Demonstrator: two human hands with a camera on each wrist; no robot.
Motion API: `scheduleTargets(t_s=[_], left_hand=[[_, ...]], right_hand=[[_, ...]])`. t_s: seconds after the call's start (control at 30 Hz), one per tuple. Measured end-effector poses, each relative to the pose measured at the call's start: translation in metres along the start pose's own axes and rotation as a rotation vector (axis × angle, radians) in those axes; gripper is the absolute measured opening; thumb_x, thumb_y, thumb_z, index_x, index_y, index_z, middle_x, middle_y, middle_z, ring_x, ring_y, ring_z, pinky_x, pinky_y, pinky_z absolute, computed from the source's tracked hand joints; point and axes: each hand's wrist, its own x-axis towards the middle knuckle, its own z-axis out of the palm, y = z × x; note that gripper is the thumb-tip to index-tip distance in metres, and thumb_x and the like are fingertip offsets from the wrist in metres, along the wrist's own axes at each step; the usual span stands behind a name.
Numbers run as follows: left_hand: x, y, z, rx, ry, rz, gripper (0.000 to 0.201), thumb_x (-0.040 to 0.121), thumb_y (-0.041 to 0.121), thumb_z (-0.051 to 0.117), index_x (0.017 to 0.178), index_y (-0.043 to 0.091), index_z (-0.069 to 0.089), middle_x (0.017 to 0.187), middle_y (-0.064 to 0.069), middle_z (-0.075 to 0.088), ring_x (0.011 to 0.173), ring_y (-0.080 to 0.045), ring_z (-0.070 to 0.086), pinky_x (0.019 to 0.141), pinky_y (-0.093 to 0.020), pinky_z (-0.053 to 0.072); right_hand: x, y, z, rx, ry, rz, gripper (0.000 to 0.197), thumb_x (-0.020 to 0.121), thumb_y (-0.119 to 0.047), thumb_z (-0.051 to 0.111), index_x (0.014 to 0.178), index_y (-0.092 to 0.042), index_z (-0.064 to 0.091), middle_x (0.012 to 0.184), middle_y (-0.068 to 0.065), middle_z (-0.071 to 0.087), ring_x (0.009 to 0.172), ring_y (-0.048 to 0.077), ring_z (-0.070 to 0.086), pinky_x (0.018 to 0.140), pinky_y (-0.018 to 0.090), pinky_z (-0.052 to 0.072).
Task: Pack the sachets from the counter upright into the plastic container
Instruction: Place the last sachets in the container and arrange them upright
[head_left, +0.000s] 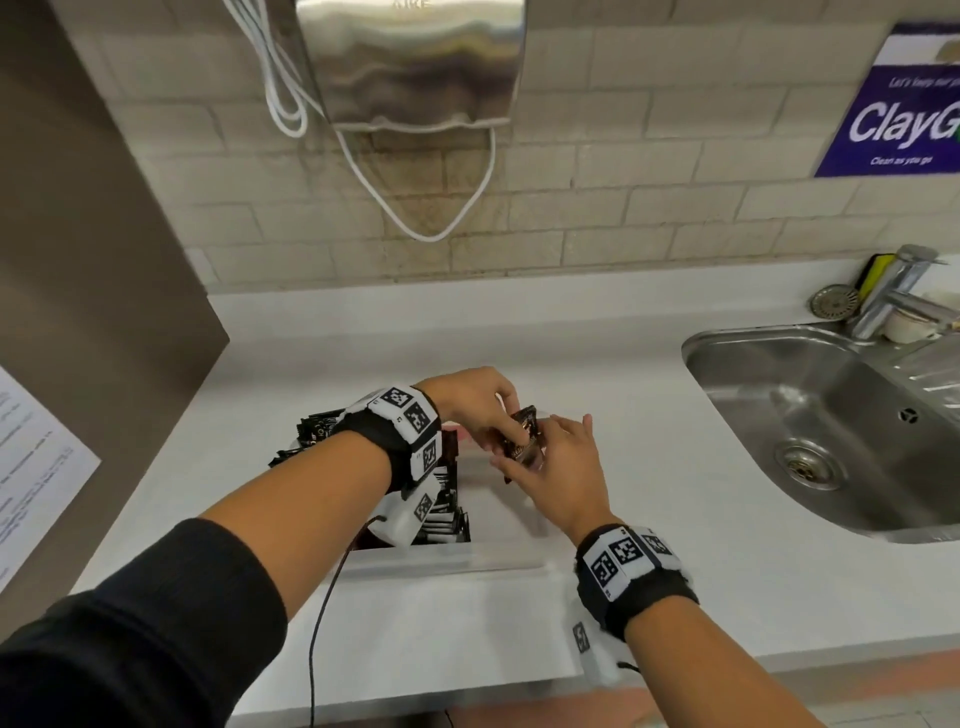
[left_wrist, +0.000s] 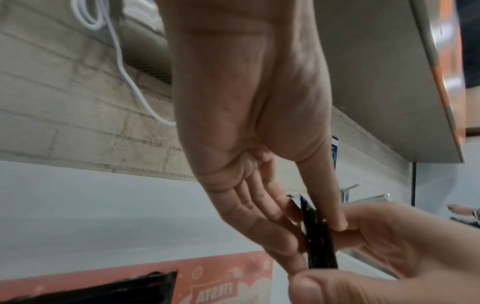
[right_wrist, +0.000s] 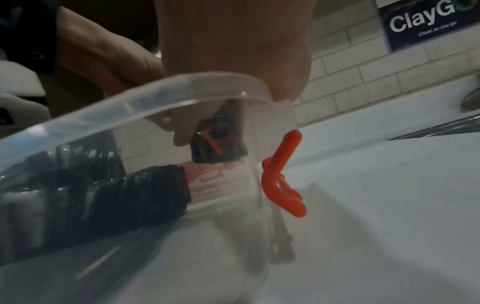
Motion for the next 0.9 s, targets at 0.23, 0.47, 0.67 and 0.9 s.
scheduleTargets(t_s=[0.23, 0.47, 0.67, 0.9], left_hand=[[-0.002, 0.004, 0.008, 0.231, 0.178, 0.008, 0.016, 0.080, 0.009, 0.082, 0.089, 0.008, 0.069, 0.082, -0.011, 0.074, 0.055, -0.011, 0.067, 0.047, -0.017, 0.049], [0.014, 0.009, 0.028, 0.380, 0.229, -0.022, 0.016, 0.081, 0.001, 0.080, 0.094, 0.003, 0.072, 0.097, -0.013, 0.073, 0.081, -0.026, 0.075, 0.075, -0.035, 0.062], [0.027, 0.008, 0.036, 0.472, 0.311, -0.018, 0.018, 0.082, 0.008, 0.079, 0.097, 0.001, 0.072, 0.103, -0.014, 0.069, 0.089, -0.028, 0.069, 0.082, -0.036, 0.059], [0.023, 0.009, 0.038, 0.543, 0.375, -0.012, 0.018, 0.084, -0.004, 0.070, 0.102, 0.000, 0.067, 0.110, -0.016, 0.061, 0.098, -0.031, 0.064, 0.085, -0.042, 0.058]], right_hand=[[-0.007, 0.001, 0.005, -0.151, 0.023, 0.079, 0.080, 0.072, -0.071, 0.072, 0.128, -0.017, 0.058, 0.119, 0.003, 0.057, 0.120, 0.028, 0.042, 0.100, 0.045, 0.034], [-0.011, -0.001, 0.004, -0.068, 0.004, -0.101, 0.022, 0.082, -0.036, 0.071, 0.076, -0.029, 0.051, 0.074, -0.012, 0.058, 0.072, 0.013, 0.052, 0.082, 0.039, 0.039], [-0.006, -0.006, 0.006, -0.450, -0.248, -0.275, 0.032, 0.095, -0.042, 0.048, 0.104, -0.019, 0.068, 0.103, -0.001, 0.068, 0.098, 0.021, 0.059, 0.096, 0.037, 0.028], [-0.005, -0.006, 0.007, -0.480, -0.297, -0.256, 0.040, 0.096, -0.043, 0.045, 0.123, -0.019, 0.061, 0.119, 0.000, 0.064, 0.109, 0.021, 0.057, 0.101, 0.037, 0.024]])
